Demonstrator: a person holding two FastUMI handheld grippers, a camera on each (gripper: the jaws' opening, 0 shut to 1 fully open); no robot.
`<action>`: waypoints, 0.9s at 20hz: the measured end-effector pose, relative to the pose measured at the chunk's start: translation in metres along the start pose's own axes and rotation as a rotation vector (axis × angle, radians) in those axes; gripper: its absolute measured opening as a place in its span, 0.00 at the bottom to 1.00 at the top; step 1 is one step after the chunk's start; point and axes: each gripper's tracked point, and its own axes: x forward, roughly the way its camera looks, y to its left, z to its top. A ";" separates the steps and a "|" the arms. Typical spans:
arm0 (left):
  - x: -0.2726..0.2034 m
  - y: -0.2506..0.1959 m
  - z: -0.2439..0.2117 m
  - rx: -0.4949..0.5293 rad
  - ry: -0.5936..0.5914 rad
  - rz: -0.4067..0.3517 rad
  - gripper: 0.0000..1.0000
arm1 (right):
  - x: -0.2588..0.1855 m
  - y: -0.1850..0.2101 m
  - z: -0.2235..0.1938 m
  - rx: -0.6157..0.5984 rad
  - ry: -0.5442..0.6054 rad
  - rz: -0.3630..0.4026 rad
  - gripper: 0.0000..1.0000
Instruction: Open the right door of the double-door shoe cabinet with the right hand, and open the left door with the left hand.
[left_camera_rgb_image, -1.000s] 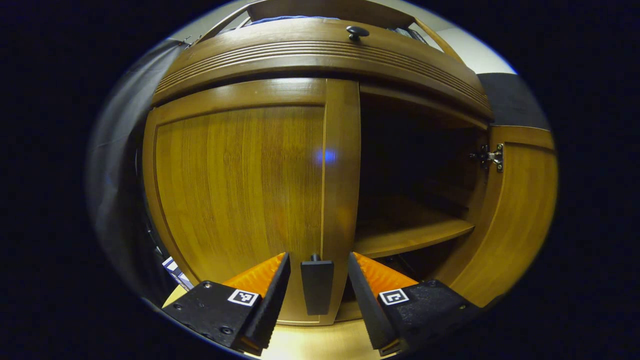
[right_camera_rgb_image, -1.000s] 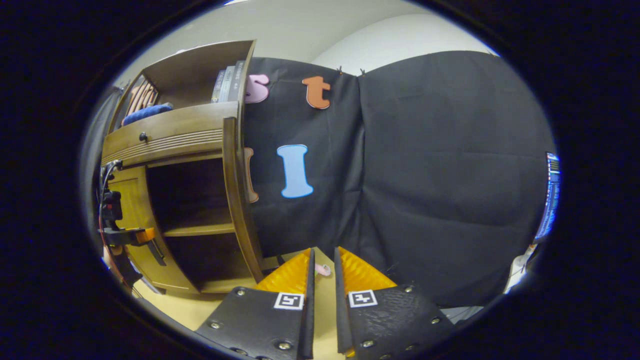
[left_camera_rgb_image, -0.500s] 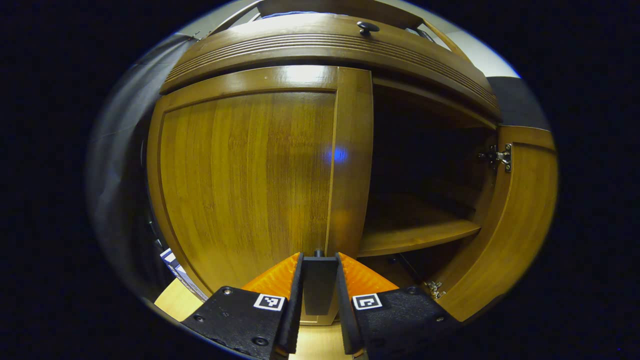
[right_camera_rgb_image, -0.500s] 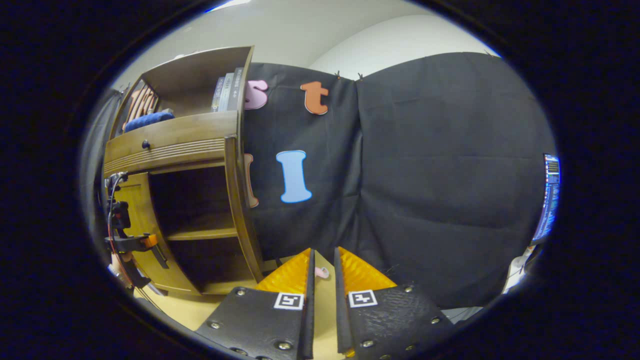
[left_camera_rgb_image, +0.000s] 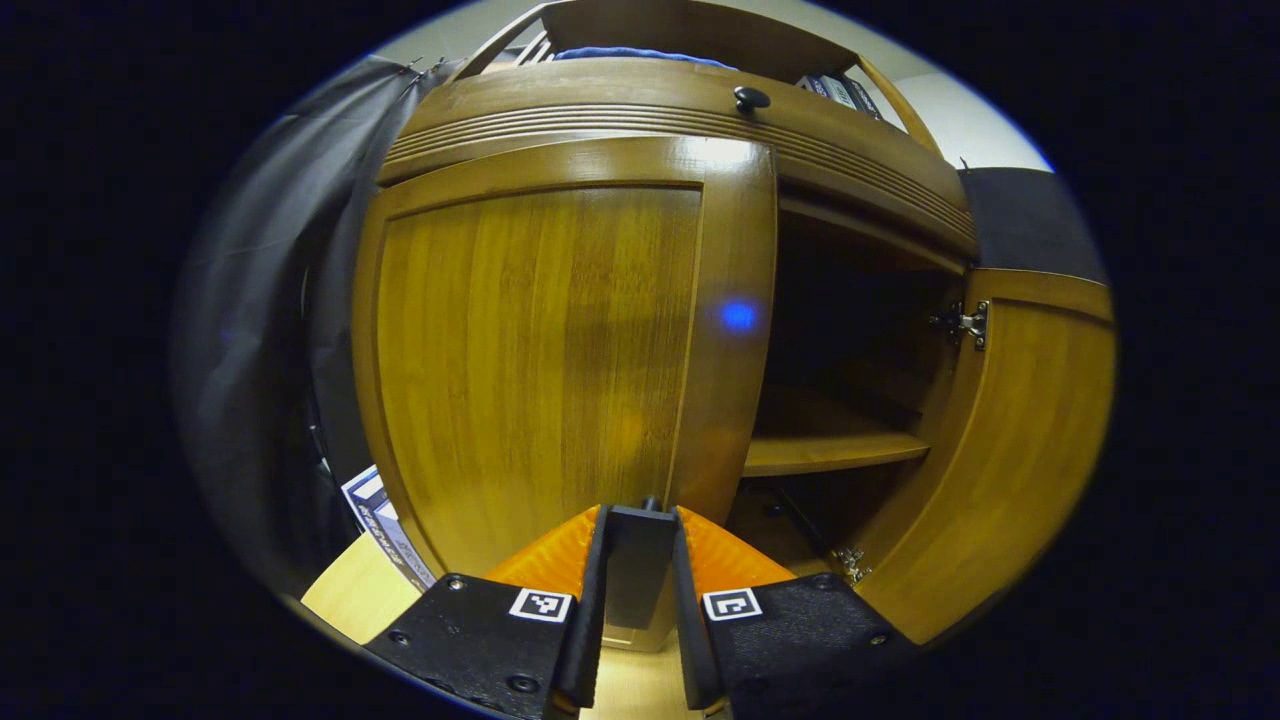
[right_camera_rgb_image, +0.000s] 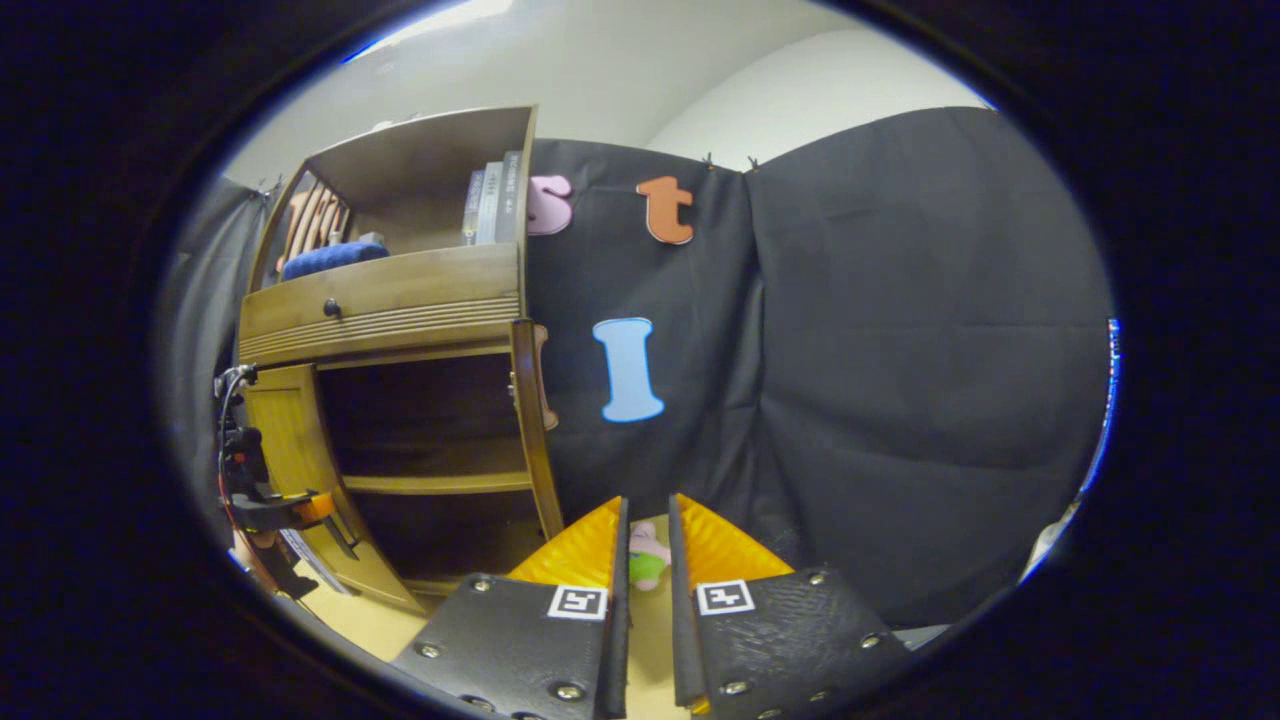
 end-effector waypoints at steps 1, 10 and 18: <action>-0.006 0.002 -0.001 -0.012 0.003 0.003 0.34 | 0.000 0.003 0.003 -0.001 -0.004 0.011 0.18; -0.061 0.030 -0.007 -0.081 0.016 0.063 0.31 | -0.009 0.033 0.029 0.015 -0.032 0.144 0.18; -0.098 0.056 -0.009 -0.141 0.028 0.098 0.29 | -0.006 0.086 0.028 -0.040 -0.024 0.270 0.18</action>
